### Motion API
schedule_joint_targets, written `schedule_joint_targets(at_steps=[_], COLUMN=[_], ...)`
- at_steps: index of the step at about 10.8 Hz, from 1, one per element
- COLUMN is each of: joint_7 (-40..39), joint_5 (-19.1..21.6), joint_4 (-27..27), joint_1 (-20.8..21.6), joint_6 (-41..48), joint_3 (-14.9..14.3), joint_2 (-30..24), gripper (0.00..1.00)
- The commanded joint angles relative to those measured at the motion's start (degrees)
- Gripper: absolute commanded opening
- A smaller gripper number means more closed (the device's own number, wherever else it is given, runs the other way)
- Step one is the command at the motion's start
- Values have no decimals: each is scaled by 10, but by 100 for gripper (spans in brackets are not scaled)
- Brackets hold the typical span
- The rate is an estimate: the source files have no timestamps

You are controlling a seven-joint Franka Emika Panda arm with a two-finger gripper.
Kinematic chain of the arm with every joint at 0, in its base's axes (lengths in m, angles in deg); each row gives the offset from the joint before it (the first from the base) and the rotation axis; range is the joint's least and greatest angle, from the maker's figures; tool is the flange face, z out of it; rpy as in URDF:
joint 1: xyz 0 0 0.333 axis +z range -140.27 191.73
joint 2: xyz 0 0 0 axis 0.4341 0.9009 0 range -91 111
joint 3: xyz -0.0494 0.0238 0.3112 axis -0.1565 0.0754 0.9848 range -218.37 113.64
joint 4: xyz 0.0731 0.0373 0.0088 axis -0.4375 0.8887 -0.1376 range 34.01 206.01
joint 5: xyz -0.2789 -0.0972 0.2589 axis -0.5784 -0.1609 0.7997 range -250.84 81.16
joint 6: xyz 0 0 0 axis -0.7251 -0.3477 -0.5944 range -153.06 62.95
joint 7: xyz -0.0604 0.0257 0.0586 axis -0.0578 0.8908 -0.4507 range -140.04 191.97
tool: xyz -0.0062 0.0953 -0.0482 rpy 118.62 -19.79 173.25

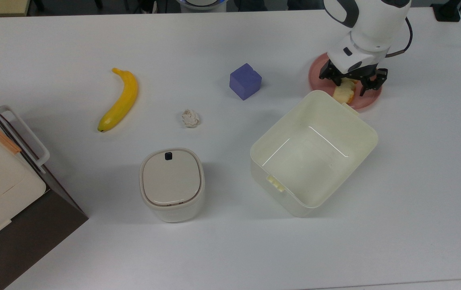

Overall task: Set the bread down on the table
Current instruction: 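Close the gripper on the bread and lift it off the plate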

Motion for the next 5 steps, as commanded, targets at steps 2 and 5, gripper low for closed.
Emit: schedule_joint_targets(at_steps=[2,5], joint_7=[-89,-181], joint_5=[-2,2], joint_4=[3,3], joint_1=[-13,-36], joint_6=[128,245], joint_3=[-12,-55], joint_2=[-61,-107], gripper=[0,0])
